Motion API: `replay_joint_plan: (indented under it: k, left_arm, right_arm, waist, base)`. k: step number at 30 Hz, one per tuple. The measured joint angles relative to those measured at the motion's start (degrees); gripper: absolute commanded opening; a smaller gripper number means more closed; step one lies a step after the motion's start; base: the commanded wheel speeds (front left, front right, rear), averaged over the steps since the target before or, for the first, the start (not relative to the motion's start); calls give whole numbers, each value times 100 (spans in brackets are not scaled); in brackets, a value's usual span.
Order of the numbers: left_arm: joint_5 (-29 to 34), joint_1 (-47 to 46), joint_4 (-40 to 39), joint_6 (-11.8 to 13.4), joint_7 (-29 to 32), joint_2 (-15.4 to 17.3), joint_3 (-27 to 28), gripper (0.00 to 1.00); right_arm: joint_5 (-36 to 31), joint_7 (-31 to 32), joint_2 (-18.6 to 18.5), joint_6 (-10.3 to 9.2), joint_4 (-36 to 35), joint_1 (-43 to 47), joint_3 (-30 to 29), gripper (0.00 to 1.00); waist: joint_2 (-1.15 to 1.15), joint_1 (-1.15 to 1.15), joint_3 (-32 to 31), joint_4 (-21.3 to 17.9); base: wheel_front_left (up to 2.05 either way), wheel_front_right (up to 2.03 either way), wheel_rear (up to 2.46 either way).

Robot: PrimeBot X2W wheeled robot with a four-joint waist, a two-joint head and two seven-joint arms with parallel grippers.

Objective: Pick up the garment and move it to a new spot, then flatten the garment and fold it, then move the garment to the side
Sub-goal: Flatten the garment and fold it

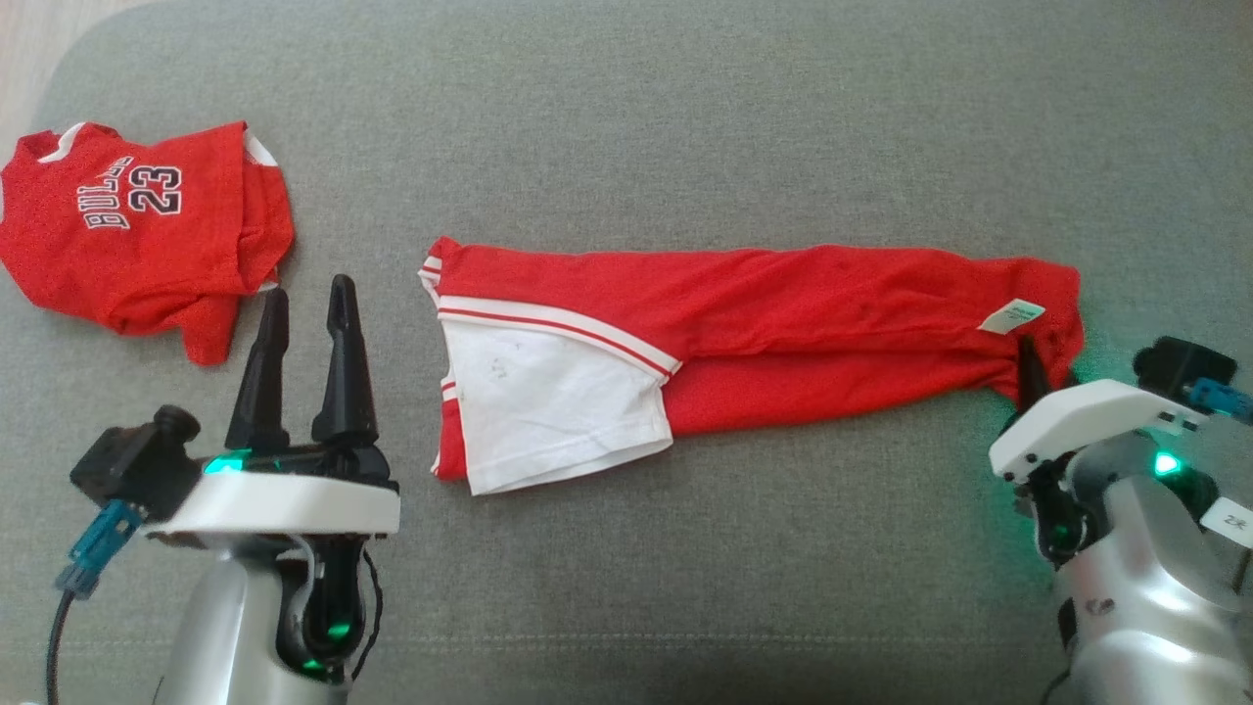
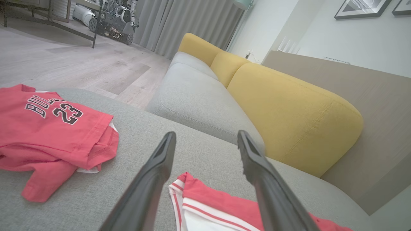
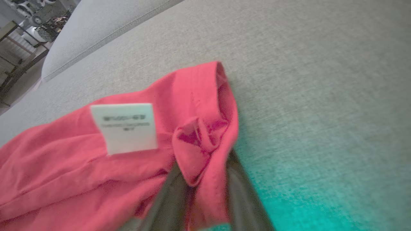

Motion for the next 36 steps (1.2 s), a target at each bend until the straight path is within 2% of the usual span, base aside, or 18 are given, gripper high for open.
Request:
replay_joint_plan:
  k: [5,9,14,18,20,25,30,36]
  left_arm:
    - [0,0,29,0,0,-1,30,100]
    - [-3,1,33,0,0,-2,68,100]
    - [-24,2,32,1,0,-2,127,100]
    - [-25,2,51,1,0,-3,124,100]
    - [-25,1,69,0,0,-9,119,100]
    - [-25,2,103,0,0,-9,123,100]
    - [-85,15,142,0,0,-10,154,100]
    - [-105,65,149,0,-1,-10,181,100]
  right_arm:
    - [26,-20,-89,0,-3,14,140,0]
    - [-144,-149,-372,2,-14,21,89,0]
    - [-727,-313,-743,3,-113,-16,-407,0]
    - [-1499,-390,-956,3,-199,-129,-1007,0]
    - [-1725,-391,-927,3,-294,-187,-1148,0]
    - [-1857,-382,-561,3,-581,-240,-1106,0]
    - [-1311,-92,-38,3,-1138,-237,-527,0]
    - [-4,455,56,2,-2234,-67,829,0]
  waist:
    - [0,0,-57,-8]
    - [0,0,-66,-28]
    - [0,0,-50,-79]
    - [0,0,-57,-103]
    - [0,0,-76,-105]
    - [0,0,-143,-108]
    - [0,0,-279,-130]
    - [0,0,-353,-126]
  base:
    - [0,0,0]
    - [0,0,0]
    - [0,0,0]
    - [0,0,0]
    - [0,0,0]
    - [0,0,0]
    - [0,0,0]
    - [0,0,0]
